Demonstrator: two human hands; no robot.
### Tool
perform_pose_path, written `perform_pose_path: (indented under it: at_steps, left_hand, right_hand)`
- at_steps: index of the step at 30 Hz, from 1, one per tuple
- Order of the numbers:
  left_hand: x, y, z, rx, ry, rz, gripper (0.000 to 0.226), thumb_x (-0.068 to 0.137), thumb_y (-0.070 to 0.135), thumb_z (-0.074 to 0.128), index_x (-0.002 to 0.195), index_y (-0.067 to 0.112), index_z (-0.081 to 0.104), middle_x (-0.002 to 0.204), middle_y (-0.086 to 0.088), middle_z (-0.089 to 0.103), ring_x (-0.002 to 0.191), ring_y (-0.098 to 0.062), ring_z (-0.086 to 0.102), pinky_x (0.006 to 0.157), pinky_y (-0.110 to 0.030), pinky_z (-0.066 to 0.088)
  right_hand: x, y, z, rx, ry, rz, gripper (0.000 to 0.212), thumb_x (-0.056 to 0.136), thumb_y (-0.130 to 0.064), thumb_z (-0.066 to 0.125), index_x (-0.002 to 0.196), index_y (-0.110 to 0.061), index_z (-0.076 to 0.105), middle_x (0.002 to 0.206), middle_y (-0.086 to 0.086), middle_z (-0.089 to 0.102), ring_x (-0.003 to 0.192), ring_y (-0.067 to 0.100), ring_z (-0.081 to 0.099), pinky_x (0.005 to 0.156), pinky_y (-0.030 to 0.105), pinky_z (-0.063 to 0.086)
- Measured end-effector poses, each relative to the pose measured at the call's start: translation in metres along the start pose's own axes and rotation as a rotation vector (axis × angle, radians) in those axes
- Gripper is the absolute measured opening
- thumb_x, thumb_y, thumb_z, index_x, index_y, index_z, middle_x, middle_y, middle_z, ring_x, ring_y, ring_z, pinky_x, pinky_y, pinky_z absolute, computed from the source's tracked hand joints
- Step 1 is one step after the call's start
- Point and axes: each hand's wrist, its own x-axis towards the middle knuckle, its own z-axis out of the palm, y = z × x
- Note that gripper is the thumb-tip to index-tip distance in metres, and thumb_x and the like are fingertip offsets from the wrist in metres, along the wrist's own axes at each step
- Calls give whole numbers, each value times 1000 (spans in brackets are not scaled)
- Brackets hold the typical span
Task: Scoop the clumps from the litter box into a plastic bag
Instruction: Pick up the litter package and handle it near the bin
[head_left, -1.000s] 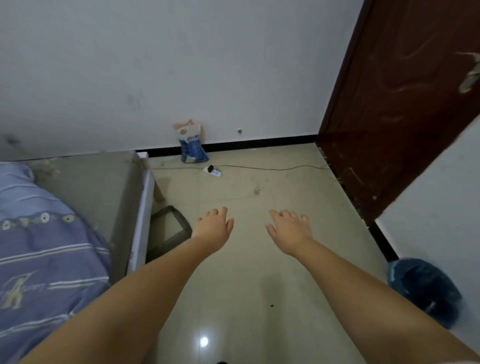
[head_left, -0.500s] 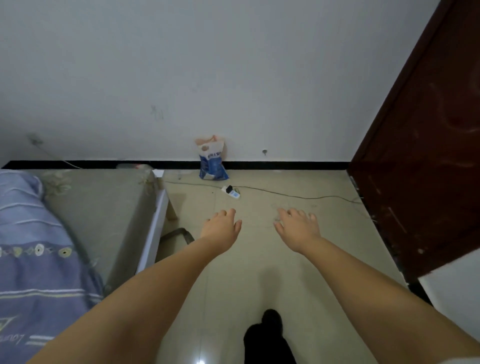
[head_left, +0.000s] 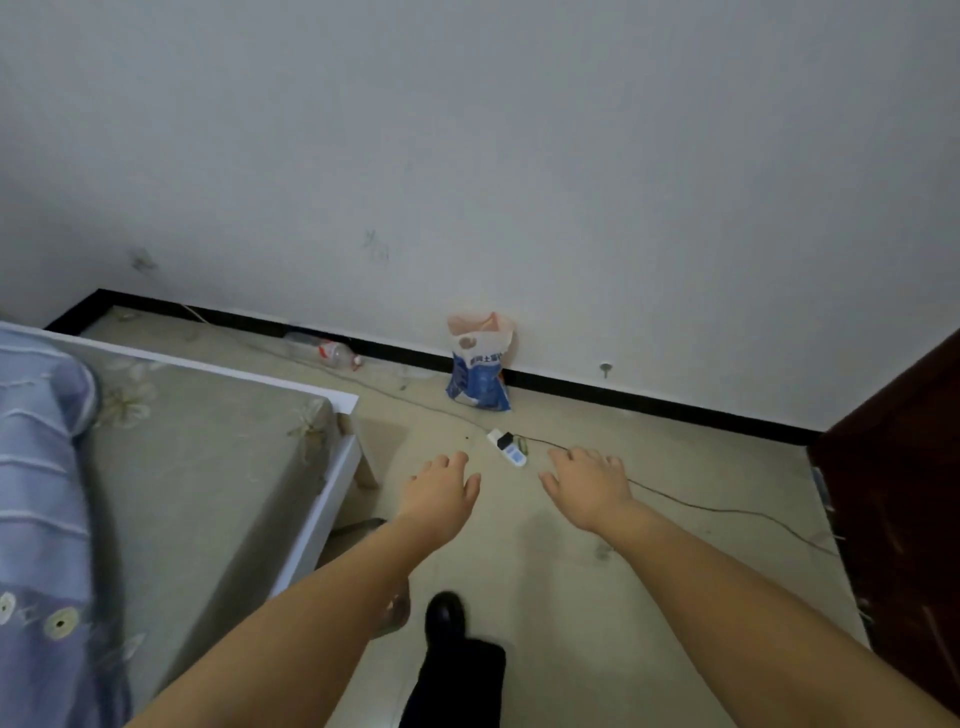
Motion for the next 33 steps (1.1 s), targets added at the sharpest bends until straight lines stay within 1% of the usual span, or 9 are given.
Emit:
perform_pose_path:
  at_steps: [3,8,13,17,20,24,28,31,33]
  left_hand:
    - [77,-28,-16,-39,11,-33,41,99,38,30,132,16,40,129,-9,51,117,-27,48,95,-40,40]
    - [206,-65,-59,-88,-13,-61,42,99,37,31,133,14,40,132,-11,49,118,-27,48,97,-42,42]
    - [307,-86,-102,-81,-50,-89,39,99,34,32,130,12,42,130,-14,51,117,-30,49,95,-41,42]
    - [380,-98,-111,-92,-98,-116,39,99,34,33,130,11,42,129,-15,51,117,-31,49,95,-41,41]
    - [440,-108,-106,-101,-140,-138,40,98,34,34,131,11,42,129,-16,52,117,-32,50,95,-41,42]
    - [537,-122,-92,-140,-185,-197,40,98,34,35,131,10,43,129,-14,53,117,-30,51,95,-40,42]
    - [628,-137,-63,-167,-238,-211,39,100,31,34,131,9,42,130,-13,52,116,-28,52,94,-38,42]
    - [690,-149,-29,-168,-295,-196,37,101,27,32,131,8,42,129,-13,51,115,-27,52,90,-33,41]
    - [733,-162,5,-237,-295,-280,36,100,30,34,128,9,42,125,-13,55,112,-27,55,85,-31,41]
  right_hand:
    - [78,-20,-15,-9,4,-60,43,97,-42,26,132,-22,41,128,7,53,115,25,49,94,41,36]
    - [207,-33,-53,21,-13,-43,40,98,-39,26,123,-17,47,124,9,54,111,26,51,93,40,37]
    - [305,-33,-83,62,-30,-28,39,98,-39,26,120,-16,48,123,10,56,112,28,52,92,41,38]
    - [380,-27,-84,69,-64,-41,34,98,-38,27,111,-18,51,113,7,60,103,25,55,87,39,41]
    - [447,-23,-79,47,-109,-71,31,96,-32,32,110,-16,54,115,7,60,104,26,56,86,37,42]
    - [551,-20,-69,36,-206,-124,28,95,-19,40,117,-12,56,120,9,59,110,27,56,89,36,44]
    - [648,-19,-38,78,-309,-93,29,94,-21,46,120,-12,55,121,10,58,108,28,56,91,37,46]
    - [711,-22,-2,41,-249,-182,30,95,-23,45,121,-11,53,122,8,56,109,26,55,91,35,43]
    - [752,-28,33,38,-179,-258,32,95,-27,46,122,-11,51,123,7,56,111,25,53,94,34,40]
